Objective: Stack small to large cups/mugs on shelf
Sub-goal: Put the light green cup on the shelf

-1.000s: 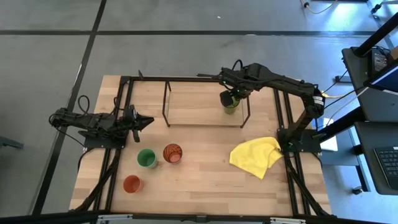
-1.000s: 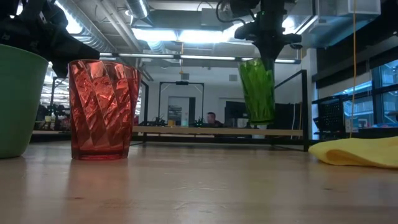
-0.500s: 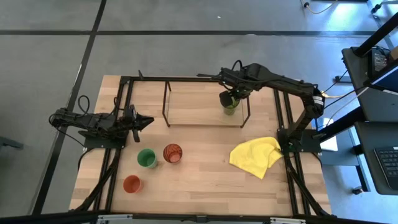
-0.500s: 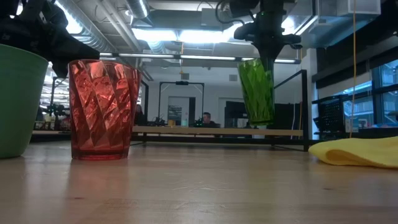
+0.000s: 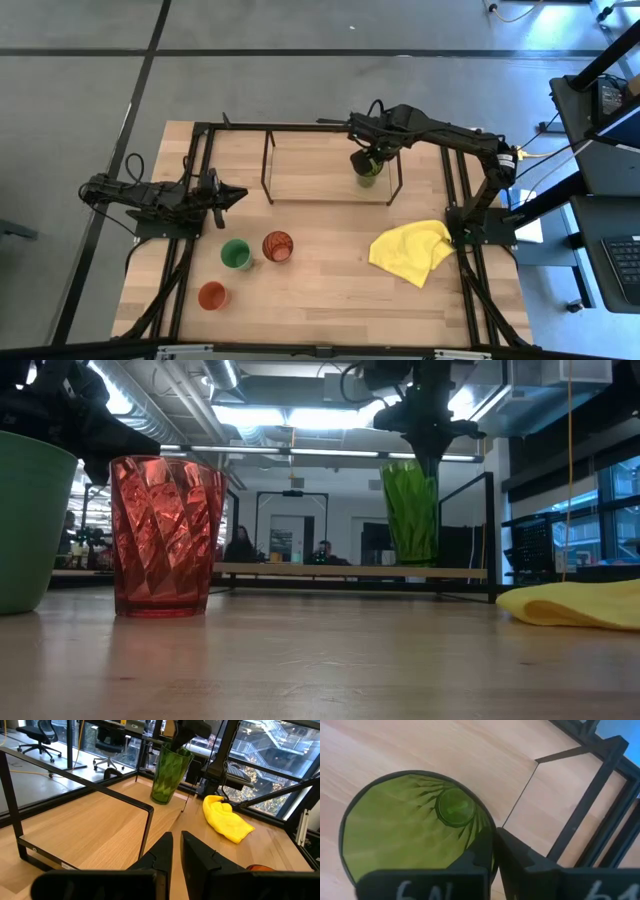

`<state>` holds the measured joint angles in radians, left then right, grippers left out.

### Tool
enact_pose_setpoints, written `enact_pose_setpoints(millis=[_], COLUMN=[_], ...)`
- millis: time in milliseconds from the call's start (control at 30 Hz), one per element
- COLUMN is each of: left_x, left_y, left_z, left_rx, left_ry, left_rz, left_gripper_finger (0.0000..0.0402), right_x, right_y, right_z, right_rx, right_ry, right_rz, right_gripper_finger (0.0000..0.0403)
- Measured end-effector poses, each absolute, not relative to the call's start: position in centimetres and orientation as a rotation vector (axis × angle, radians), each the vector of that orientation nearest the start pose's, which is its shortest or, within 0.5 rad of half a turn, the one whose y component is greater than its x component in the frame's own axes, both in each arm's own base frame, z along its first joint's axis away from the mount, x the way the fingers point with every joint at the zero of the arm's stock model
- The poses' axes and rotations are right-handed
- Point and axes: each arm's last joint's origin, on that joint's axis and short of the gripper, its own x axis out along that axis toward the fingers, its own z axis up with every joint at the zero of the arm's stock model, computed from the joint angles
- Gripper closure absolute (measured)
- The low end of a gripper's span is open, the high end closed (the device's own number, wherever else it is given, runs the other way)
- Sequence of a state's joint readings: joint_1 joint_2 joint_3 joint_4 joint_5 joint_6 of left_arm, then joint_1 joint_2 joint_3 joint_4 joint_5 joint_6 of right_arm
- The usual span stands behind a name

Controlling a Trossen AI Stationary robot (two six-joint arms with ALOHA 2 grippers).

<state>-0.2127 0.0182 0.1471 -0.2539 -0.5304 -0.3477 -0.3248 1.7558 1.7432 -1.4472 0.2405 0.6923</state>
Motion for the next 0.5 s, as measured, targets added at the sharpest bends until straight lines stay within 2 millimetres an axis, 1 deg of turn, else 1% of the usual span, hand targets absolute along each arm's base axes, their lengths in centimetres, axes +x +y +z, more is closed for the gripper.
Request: enact_pose_setpoints(millis=[100, 167, 400, 500], left_x=[8.45, 8.45, 8.45, 8.45], left_y=[-0.33, -0.33, -0.33, -0.33], left_z=[18.77, 18.77, 18.77, 18.77], left_rx=[-0.299, -0.299, -0.299, -0.299], left_ry=[0.061, 0.061, 0.061, 0.060], left_rz=[0.334, 0.334, 0.334, 0.334], left_gripper_finger=[0.0372, 0.0372, 0.0372, 0.0372], right_x=[30.53, 30.48, 30.50, 30.50], right_y=[-11.01, -10.99, -10.98, -10.98], right_z=[32.47, 32.45, 32.45, 32.45], right_rx=[0.592, 0.591, 0.594, 0.594], right_ry=[1.268, 1.275, 1.274, 1.274], right_rz=[-0.940, -0.938, -0.936, -0.935], right_gripper_finger=[0.0376, 0.0364, 0.0291, 0.0266])
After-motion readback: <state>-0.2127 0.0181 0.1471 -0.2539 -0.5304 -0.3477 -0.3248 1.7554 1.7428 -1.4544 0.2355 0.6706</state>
